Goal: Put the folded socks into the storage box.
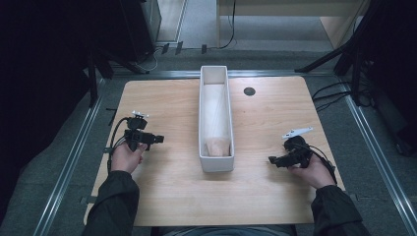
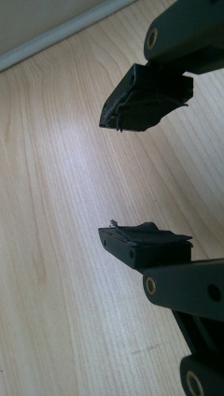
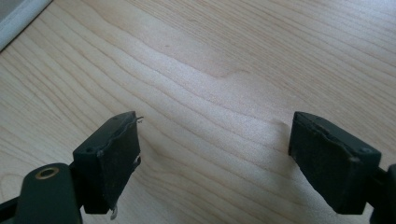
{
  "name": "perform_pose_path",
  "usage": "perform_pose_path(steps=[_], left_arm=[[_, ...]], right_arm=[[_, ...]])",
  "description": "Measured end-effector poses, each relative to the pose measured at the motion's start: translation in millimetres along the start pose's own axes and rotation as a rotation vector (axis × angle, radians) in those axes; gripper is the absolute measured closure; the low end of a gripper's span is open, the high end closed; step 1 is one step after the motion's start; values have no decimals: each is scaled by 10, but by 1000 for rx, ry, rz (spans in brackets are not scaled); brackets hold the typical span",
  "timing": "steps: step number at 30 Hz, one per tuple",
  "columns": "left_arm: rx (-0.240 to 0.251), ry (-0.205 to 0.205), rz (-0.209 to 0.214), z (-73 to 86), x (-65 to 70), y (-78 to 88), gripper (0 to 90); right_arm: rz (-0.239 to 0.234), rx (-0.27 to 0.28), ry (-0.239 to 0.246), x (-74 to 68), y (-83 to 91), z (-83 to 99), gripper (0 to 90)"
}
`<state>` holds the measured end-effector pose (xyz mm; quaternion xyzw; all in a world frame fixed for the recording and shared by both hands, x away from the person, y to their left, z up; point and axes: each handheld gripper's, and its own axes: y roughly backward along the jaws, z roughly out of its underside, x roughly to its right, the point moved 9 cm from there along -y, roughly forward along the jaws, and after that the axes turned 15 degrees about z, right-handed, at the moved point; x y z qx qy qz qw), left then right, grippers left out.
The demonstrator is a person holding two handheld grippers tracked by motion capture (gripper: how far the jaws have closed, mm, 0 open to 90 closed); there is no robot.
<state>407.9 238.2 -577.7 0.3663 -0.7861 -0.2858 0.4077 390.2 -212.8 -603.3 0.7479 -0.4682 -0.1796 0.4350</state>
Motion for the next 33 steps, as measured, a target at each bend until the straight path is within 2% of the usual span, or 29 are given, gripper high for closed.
perform_pose_path(steps=[14,24,33], left_arm=[[-25,6,-3,66,-116,-52,382],[-25,14,6,74,-143,-52,375],[-44,20,8,99,-155,-79,371]], right_arm=[[-4,-1,5,9,-12,-2,165],[-10,-1,9,0,-17,-4,165],[-8,-1,7,3,-21,-7,165]])
